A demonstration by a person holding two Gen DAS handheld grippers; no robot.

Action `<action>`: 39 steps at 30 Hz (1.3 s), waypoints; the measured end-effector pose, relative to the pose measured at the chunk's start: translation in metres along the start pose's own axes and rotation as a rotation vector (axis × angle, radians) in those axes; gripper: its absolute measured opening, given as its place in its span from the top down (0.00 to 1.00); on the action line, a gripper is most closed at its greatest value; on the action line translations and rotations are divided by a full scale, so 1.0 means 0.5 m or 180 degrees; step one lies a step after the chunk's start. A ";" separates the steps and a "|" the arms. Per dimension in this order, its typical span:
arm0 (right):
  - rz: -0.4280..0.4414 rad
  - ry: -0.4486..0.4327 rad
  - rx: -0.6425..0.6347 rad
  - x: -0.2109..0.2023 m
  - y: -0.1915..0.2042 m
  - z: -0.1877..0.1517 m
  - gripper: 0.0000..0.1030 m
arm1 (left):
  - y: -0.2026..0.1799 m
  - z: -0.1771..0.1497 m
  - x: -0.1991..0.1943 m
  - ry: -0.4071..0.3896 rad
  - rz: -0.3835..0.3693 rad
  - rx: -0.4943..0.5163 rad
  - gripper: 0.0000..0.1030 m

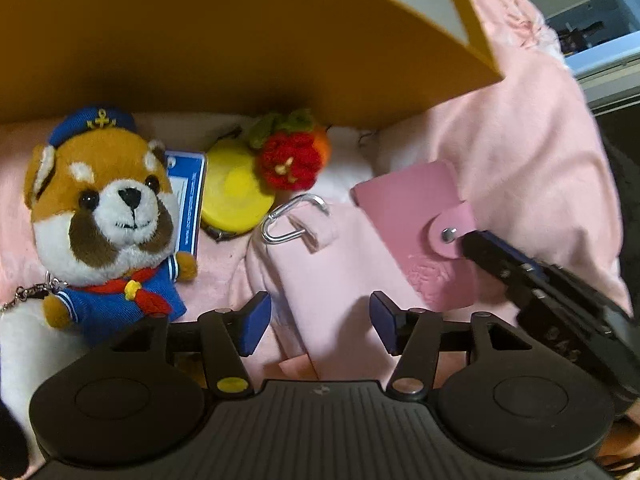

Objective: Organize objects
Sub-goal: 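Grasp the pink pouch strap with the right gripper, then lift the pink pouch with the right gripper while the left gripper reaches toward it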

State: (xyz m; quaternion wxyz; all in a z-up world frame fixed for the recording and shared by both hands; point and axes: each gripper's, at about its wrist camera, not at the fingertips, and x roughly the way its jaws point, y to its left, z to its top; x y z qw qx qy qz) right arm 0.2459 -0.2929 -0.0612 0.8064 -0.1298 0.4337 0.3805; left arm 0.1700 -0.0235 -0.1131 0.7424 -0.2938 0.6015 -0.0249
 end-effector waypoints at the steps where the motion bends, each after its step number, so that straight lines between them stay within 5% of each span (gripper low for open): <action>1: 0.0011 0.0010 -0.0009 0.002 -0.001 -0.001 0.89 | 0.000 -0.003 0.005 0.0013 0.0028 0.0001 0.35; 5: 0.0018 0.0010 -0.0077 0.014 0.005 0.000 0.84 | -0.003 -0.009 0.009 -0.0012 0.0067 0.0031 0.38; 9: 0.0123 0.0033 -0.0063 0.018 0.002 -0.003 0.75 | -0.003 -0.016 0.008 -0.0075 0.0109 0.0022 0.58; 12: 0.0118 0.0041 0.0040 0.021 -0.006 0.001 0.77 | -0.001 -0.024 -0.008 -0.0194 0.0100 0.0052 0.75; 18: 0.0210 0.0146 0.0232 0.053 -0.026 0.006 0.73 | -0.016 -0.033 -0.048 -0.0503 0.0059 0.0341 0.88; 28: 0.0276 0.0054 0.0058 0.002 0.023 -0.006 0.80 | -0.062 -0.043 -0.139 -0.0962 0.0768 0.1083 0.90; 32: 0.0584 -0.0018 0.0209 -0.050 0.034 -0.010 0.81 | -0.070 -0.045 -0.134 -0.1040 0.1016 0.1256 0.90; 39: 0.0922 0.0040 0.0275 -0.047 0.072 -0.009 0.81 | -0.042 -0.042 -0.122 -0.0907 0.0802 0.1127 0.90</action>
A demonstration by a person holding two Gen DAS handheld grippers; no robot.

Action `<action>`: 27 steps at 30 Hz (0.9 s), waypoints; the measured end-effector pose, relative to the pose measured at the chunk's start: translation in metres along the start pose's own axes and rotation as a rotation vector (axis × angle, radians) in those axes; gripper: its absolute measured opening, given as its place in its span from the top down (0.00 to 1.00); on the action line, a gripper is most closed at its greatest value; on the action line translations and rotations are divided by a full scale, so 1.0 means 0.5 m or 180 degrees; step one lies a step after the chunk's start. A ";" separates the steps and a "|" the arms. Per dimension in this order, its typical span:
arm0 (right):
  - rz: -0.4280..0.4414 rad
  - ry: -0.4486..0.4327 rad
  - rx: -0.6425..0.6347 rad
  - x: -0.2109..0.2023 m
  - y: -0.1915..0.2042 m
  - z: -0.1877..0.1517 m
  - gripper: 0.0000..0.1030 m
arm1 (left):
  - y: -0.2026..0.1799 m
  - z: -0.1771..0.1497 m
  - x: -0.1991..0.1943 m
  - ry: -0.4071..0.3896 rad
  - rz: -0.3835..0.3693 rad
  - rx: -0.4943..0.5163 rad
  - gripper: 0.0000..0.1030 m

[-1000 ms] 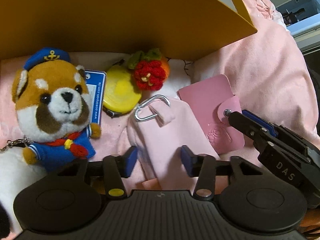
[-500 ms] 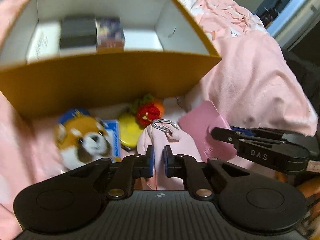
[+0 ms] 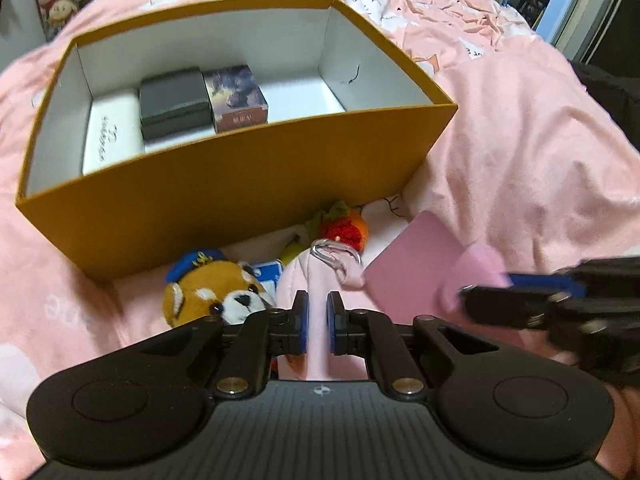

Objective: Organize objects
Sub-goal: 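Lift the pink pouch with the right gripper while the left gripper reaches toward it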

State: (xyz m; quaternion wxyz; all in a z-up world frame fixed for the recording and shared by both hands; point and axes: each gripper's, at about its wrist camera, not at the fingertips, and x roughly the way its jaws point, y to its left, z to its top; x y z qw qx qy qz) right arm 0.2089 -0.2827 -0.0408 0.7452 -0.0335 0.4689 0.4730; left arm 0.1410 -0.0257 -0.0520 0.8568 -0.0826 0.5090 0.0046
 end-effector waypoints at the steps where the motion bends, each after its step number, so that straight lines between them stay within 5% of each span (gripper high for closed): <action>1: -0.0042 0.0012 -0.0005 0.010 0.003 -0.001 0.81 | 0.006 -0.002 0.001 0.0026 -0.0072 -0.0046 0.90; 5: -0.0072 0.0059 0.0061 0.027 -0.012 -0.005 0.81 | 0.021 -0.003 -0.009 0.0034 -0.0242 -0.0184 0.84; 9: -0.0136 0.0133 0.0181 0.032 -0.033 -0.011 0.80 | 0.029 -0.001 -0.025 0.0107 -0.0248 -0.0187 0.55; 12: -0.0218 0.0188 0.0233 0.038 -0.042 -0.017 0.80 | 0.032 -0.006 -0.015 0.0261 -0.0238 -0.0220 0.51; 16: -0.0254 0.0277 0.0263 0.050 -0.046 -0.031 0.80 | 0.037 -0.011 0.014 0.0413 -0.0446 -0.0393 0.55; 17: -0.0270 0.0266 0.0255 0.048 -0.046 -0.030 0.80 | 0.033 -0.012 0.013 0.0379 -0.0386 -0.0372 0.63; 24: -0.0500 0.0062 0.0128 0.003 -0.036 -0.013 0.81 | 0.005 -0.005 -0.036 0.0033 -0.0517 -0.0182 0.68; 27: -0.0421 -0.0022 0.0146 -0.019 -0.035 -0.002 0.81 | -0.016 -0.003 -0.045 -0.0058 -0.0316 0.0019 0.74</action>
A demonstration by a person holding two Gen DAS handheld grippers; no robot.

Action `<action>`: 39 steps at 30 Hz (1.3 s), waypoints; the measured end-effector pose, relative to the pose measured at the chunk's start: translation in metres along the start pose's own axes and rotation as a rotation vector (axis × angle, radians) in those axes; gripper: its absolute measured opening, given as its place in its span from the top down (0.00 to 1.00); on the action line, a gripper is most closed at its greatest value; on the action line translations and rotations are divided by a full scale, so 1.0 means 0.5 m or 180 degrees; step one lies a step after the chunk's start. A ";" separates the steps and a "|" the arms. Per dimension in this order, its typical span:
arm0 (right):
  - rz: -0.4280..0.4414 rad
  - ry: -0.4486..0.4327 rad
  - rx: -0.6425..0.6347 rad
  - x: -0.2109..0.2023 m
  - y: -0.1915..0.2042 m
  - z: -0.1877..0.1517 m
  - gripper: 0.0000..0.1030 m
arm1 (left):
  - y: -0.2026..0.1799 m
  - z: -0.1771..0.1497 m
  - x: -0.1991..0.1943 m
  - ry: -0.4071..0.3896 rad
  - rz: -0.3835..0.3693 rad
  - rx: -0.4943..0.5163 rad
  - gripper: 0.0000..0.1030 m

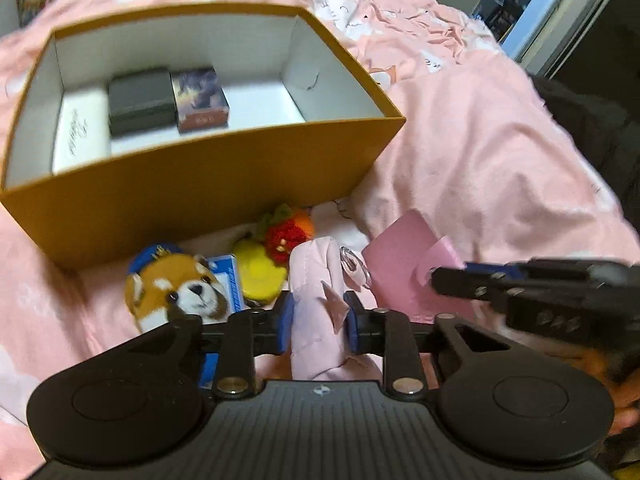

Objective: Organize objects
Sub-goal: 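Lift the pink pouch with the right gripper while the left gripper reaches toward it, then carry the pink pouch with the left gripper while the right gripper carries the pink card wallet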

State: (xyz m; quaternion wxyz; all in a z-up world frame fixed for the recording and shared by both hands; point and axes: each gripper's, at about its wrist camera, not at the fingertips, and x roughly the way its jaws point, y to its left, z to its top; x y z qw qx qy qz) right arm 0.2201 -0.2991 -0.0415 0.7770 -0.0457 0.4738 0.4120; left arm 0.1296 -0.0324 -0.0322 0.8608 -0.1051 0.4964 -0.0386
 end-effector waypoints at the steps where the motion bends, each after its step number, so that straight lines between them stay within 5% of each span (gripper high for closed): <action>1: 0.0077 0.0008 0.0033 -0.001 0.000 0.003 0.81 | -0.006 0.000 -0.005 -0.0063 0.0094 0.0056 0.74; 5: 0.0101 -0.0001 -0.0055 0.009 0.018 0.003 0.81 | -0.036 -0.001 -0.027 -0.0308 0.0574 0.0549 0.75; 9: 0.0174 0.0031 0.0034 0.018 0.015 0.002 0.81 | -0.070 -0.013 0.019 -0.0149 0.0821 0.0969 0.76; 15: 0.0074 0.0087 0.0101 0.027 0.005 -0.006 0.81 | -0.068 -0.012 0.016 -0.0155 0.0420 0.0868 0.63; 20: -0.0067 -0.0051 0.0086 -0.003 0.000 -0.006 0.81 | -0.019 0.004 0.014 0.0009 -0.0641 0.0183 0.58; 23: -0.0240 -0.0218 0.0096 -0.040 -0.008 0.000 0.81 | -0.010 0.003 0.036 0.0147 -0.1030 -0.0005 0.58; 31: -0.0173 -0.0466 0.0221 -0.101 -0.019 0.013 0.81 | -0.006 0.005 0.022 0.0108 -0.0776 0.0085 0.49; 35: -0.0005 -0.0284 0.0358 -0.075 -0.028 0.012 0.81 | 0.002 0.001 0.070 0.0385 -0.0776 -0.0048 0.48; 39: -0.0138 -0.0127 0.0391 -0.045 -0.040 -0.008 0.81 | 0.024 -0.002 0.116 0.0553 -0.0710 -0.0385 0.48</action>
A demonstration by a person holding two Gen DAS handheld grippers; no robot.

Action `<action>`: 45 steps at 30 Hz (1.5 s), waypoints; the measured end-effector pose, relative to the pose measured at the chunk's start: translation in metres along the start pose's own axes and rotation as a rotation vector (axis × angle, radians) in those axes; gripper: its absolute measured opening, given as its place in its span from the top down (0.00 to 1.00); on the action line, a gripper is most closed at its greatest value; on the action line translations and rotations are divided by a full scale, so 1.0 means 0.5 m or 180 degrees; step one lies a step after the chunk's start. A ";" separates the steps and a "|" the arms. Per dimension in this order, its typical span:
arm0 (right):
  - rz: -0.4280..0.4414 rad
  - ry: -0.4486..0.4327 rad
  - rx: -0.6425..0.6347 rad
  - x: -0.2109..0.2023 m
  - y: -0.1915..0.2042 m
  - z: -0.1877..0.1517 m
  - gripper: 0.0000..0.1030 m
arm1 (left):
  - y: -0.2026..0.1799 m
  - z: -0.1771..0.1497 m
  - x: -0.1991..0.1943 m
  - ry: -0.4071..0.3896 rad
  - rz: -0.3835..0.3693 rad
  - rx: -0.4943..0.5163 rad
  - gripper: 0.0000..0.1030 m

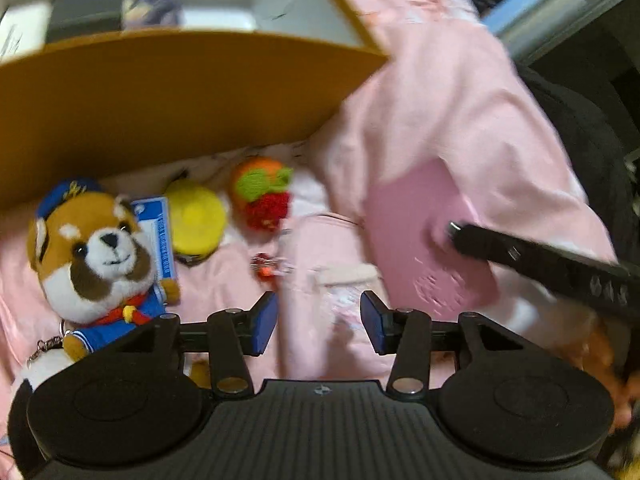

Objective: Organize objects
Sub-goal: 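Carry the pink pouch with the left gripper while the right gripper carries the pink card wallet, then lower the pink pouch and pink card wallet into the orange box with both grippers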

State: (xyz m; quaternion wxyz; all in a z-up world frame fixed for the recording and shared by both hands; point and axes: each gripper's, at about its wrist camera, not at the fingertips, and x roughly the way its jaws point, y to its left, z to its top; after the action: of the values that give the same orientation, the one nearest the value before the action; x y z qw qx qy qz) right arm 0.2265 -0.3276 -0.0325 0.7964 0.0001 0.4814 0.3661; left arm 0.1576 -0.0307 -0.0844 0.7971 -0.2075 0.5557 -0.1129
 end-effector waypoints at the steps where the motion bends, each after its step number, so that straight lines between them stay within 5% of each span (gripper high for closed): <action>1: -0.0031 0.0007 -0.0008 0.003 -0.002 -0.002 0.81 | 0.002 0.003 0.009 0.0019 0.0054 -0.0027 0.48; 9: -0.0022 0.0066 -0.0049 0.016 -0.012 0.003 0.80 | -0.033 0.011 0.062 0.0283 0.0204 0.0140 0.59; 20: -0.0112 0.0281 -0.0237 0.028 -0.015 0.011 0.79 | -0.057 0.002 0.077 0.0378 0.0327 0.0499 0.57; 24: -0.0135 0.0296 -0.0256 0.031 -0.019 0.008 0.78 | -0.051 -0.002 0.081 0.0376 0.0347 0.0395 0.61; 30: -0.0121 0.0230 -0.0281 0.024 -0.014 0.008 0.79 | -0.043 -0.031 0.046 0.0049 0.0232 0.0371 0.80; 39: 0.0011 -0.0140 -0.0309 -0.041 0.013 0.056 0.80 | -0.032 -0.054 -0.072 -0.0626 0.0126 0.0424 0.82; 45: 0.0021 -0.0476 -0.0504 -0.083 0.054 0.113 0.80 | -0.041 -0.009 -0.155 -0.1141 0.0074 0.0357 0.82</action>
State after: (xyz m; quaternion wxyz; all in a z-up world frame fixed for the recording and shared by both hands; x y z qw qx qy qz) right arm 0.2432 -0.3121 0.0391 0.8263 -0.0339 0.3902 0.4046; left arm 0.1269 -0.0181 -0.0116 0.8949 -0.1730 0.4000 -0.0957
